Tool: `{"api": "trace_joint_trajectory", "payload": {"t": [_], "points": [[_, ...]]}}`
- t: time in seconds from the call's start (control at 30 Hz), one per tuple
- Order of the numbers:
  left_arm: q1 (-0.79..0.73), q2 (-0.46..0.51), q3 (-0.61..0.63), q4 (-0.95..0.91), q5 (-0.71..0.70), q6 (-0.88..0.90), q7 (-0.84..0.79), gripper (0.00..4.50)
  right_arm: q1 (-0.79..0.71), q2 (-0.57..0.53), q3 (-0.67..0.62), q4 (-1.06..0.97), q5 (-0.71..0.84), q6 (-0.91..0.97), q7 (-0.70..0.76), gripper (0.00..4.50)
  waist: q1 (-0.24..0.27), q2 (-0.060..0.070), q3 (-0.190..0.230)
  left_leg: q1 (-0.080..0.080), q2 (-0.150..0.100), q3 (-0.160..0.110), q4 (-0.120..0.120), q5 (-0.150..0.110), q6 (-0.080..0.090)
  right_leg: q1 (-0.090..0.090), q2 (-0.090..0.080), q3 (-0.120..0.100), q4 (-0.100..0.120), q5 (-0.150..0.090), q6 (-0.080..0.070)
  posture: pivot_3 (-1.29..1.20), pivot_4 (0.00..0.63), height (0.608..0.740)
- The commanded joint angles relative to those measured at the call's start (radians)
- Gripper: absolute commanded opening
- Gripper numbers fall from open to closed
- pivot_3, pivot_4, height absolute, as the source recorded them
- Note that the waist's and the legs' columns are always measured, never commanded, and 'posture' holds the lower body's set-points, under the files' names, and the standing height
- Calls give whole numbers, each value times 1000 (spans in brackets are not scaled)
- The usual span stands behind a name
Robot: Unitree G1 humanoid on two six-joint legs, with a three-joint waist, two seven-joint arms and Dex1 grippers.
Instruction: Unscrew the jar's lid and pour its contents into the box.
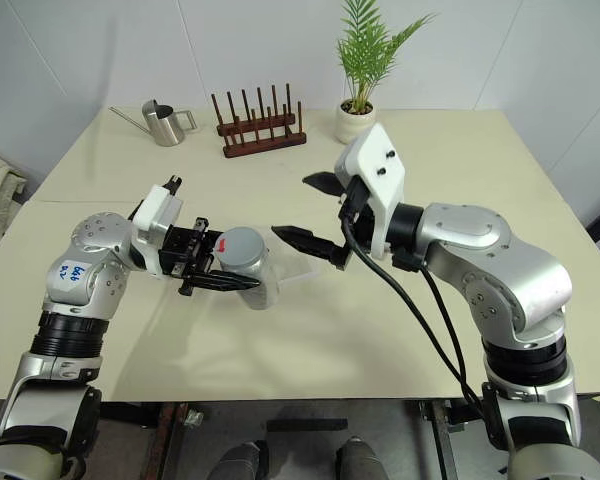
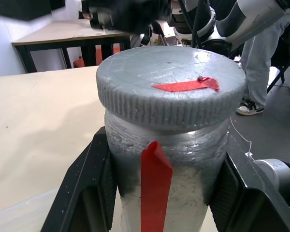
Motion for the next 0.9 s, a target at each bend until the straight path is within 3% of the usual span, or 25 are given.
{"api": "trace_joint_trajectory", "payload": {"t": [0.03, 0.47, 0.9], "points": [[-20, 2, 6, -9, -16, 3, -7, 2041, -20, 61, -52, -17, 51, 7, -69, 4473, 0, 0, 0, 0, 0, 0, 0, 0, 0, 0, 0, 0, 0, 0, 0, 0, 150, 740], [-55, -1, -9, 21, -11, 29, -18, 2041, -39, 204, 40, -27, 127, 50, -137, 4473, -1, 0, 0, 0, 0, 0, 0, 0, 0, 0, 0, 0, 0, 0, 0, 0, 150, 740], [-54, -7, -9, 21, -3, 14, -10, 2041, -3, 197, 126, -28, 95, 41, -110, 4473, -2, 0, 0, 0, 0, 0, 0, 0, 0, 0, 0, 0, 0, 0, 0, 0, 150, 740]]}}
